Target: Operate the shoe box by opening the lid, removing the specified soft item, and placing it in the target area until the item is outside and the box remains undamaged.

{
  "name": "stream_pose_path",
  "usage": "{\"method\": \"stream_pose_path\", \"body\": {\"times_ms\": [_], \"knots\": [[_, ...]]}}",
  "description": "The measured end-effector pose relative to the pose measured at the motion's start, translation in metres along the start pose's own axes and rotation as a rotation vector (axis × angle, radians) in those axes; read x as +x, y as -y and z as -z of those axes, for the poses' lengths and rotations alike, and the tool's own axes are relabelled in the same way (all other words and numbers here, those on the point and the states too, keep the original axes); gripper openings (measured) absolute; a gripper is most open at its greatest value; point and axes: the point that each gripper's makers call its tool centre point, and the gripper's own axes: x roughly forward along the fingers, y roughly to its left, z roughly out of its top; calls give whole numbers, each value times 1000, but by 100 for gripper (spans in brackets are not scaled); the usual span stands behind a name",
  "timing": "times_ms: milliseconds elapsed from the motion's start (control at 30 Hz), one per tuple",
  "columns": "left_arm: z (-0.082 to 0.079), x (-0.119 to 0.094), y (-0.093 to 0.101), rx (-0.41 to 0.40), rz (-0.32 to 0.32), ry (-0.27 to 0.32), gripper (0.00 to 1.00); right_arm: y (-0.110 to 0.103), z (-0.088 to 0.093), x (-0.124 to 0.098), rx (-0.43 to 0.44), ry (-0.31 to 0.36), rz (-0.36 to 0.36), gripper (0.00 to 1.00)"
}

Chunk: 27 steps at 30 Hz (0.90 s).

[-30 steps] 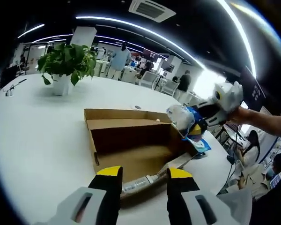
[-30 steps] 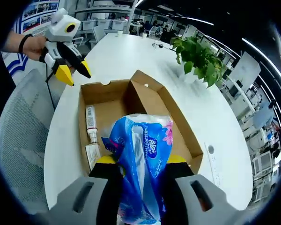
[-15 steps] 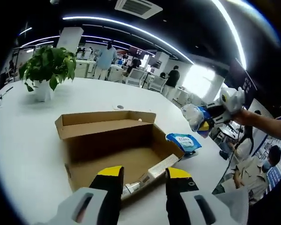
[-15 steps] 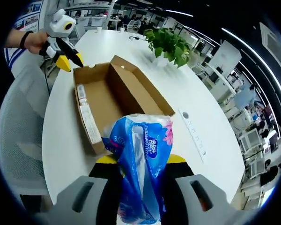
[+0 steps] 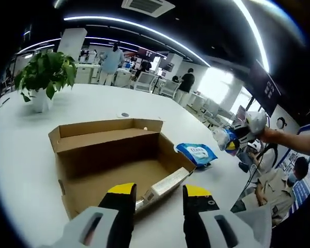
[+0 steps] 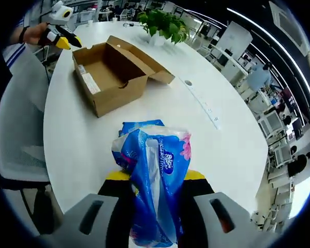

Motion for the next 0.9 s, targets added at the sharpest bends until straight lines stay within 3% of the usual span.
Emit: {"method": "stream_pose_path", "body": {"times_ms": [200, 500, 900], "knots": [[3, 0, 3, 0, -14, -9, 37, 5, 42, -5, 16, -56, 8, 29], [8, 0, 7, -11, -26, -15, 37, 9, 79, -4, 32, -99, -1, 29], [6, -9, -2, -14, -69, -4, 37, 24, 101, 16, -12, -152, -23, 29]]}}
